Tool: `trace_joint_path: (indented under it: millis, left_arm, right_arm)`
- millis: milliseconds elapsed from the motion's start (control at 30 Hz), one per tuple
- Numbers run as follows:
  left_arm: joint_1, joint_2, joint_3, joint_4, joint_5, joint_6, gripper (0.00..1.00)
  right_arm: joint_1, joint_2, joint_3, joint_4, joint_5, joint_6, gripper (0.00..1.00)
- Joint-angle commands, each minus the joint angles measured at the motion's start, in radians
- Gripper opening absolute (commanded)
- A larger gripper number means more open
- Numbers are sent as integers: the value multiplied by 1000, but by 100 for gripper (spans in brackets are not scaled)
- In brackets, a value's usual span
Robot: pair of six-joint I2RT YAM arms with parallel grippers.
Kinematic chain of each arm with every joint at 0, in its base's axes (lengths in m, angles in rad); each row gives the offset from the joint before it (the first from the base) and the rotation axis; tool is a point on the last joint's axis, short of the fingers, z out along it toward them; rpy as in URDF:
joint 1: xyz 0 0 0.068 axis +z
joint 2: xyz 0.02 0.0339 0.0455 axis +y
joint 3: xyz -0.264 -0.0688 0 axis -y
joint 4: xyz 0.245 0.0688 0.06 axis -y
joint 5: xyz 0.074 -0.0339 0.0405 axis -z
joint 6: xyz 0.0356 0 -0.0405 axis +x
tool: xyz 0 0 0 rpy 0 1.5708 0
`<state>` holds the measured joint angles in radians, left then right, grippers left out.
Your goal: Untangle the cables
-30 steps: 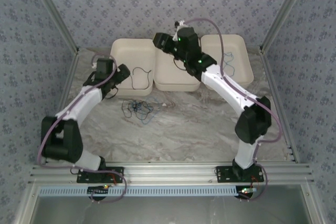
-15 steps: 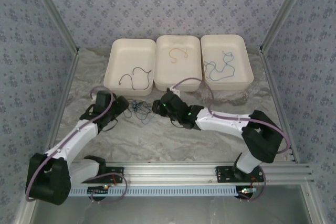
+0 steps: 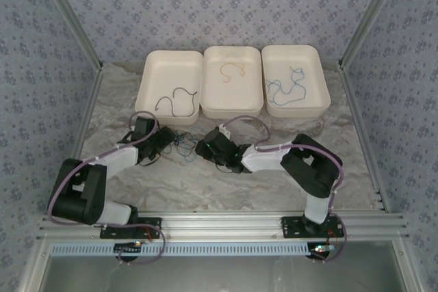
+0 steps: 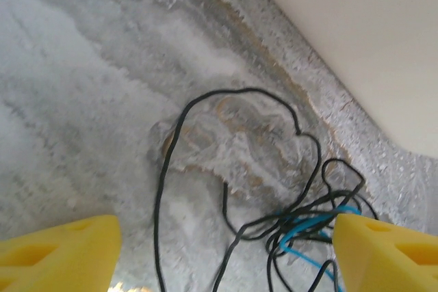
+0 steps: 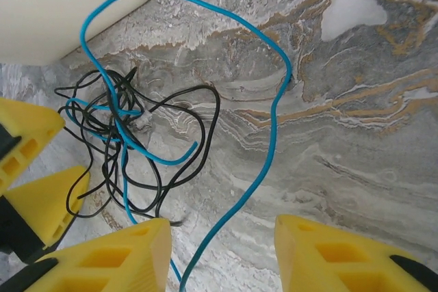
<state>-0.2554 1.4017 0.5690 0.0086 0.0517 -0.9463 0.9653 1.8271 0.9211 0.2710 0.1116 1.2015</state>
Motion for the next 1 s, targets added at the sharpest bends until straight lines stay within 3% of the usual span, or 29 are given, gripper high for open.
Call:
trace_joint_path:
  millis: [0,133,200,300,433,567,700,800,967]
  left_arm:
    - [4,36,24,119,-24,-11,74]
    - [4,90,26,160,-14,-9,65]
    - [2,99,22,198,-12,-5,61]
    - [-5,128,45,187,-20,20,44]
    - [-5,170,25,207,-37,10,36]
    - [-5,193,-8,251,-49,-9,15]
    - [-8,172,-32,244,-86,-11,14]
    - [-7,131,-47,227,-109,3,0]
    - [0,67,-59,157,-155,32,0]
  right_arm:
    - [-18,36,9,63,-21,58,34]
    - [-35,30,3,55,-12,63,1]
    - [-36,11,4,16,4,47,0]
    - [-40,-16,-8,-13,10,30,0]
    - [-52,-47,-35,-19,13,24,0]
    - [-67,-82,-54,-33,9,16,0]
    - [-80,-127,-66,-70,24,-4,0]
    - [-93,-175,-82,-113,39,-24,0]
    - [-135,-319,-130,-219,89,-65,0]
